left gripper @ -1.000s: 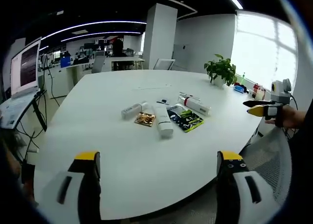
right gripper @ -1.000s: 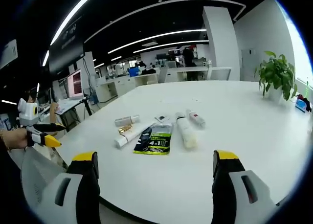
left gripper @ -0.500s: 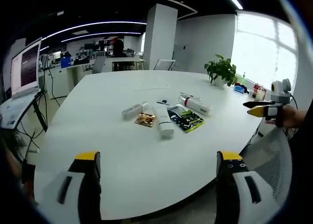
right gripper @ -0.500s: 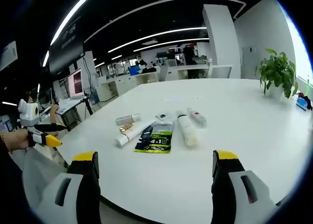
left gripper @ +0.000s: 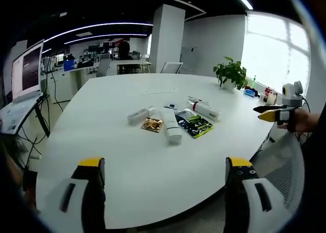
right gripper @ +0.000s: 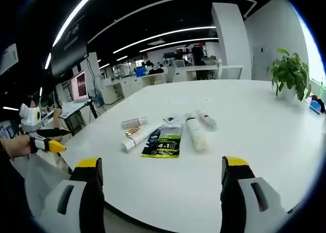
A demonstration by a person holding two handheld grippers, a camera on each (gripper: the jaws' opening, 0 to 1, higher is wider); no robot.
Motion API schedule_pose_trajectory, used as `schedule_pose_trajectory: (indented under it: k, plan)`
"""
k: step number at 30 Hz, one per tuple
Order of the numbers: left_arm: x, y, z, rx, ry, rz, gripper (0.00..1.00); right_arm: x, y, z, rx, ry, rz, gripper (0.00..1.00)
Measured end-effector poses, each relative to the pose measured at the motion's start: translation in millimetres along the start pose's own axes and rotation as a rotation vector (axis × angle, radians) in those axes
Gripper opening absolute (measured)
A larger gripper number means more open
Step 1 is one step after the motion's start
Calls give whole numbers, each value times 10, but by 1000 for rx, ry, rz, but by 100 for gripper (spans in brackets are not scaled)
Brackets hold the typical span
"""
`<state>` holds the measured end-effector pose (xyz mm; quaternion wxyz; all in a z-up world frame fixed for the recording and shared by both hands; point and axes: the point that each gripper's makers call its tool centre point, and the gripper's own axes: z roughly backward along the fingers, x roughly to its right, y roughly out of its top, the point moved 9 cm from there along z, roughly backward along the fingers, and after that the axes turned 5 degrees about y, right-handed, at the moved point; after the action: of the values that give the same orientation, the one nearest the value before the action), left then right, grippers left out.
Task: Arrange the skincare products in the storage area until every visible bottle or jar stands upright without overlapping.
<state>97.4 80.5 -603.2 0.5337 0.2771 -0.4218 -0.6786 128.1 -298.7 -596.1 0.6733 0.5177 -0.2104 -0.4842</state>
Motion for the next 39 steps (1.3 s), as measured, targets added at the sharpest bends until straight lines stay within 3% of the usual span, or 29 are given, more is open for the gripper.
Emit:
schedule_pose_trajectory:
  k: [7, 15, 22, 39]
  plan:
    - [-22, -12, -7, -1, 3, -1, 91, 20, -3, -9, -8, -11, -28, 96]
    - [-36, -15, -16, -1, 9, 0, 91, 43, 4, -69, -34, -6, 8, 96]
    - [-30, -9, -10, 1, 12, 2, 90, 185, 29, -134, -75, -27, 55, 93]
    - [-13, -2, -25, -18, 1, -4, 90, 406, 260, -529, -152, -14, 149, 84]
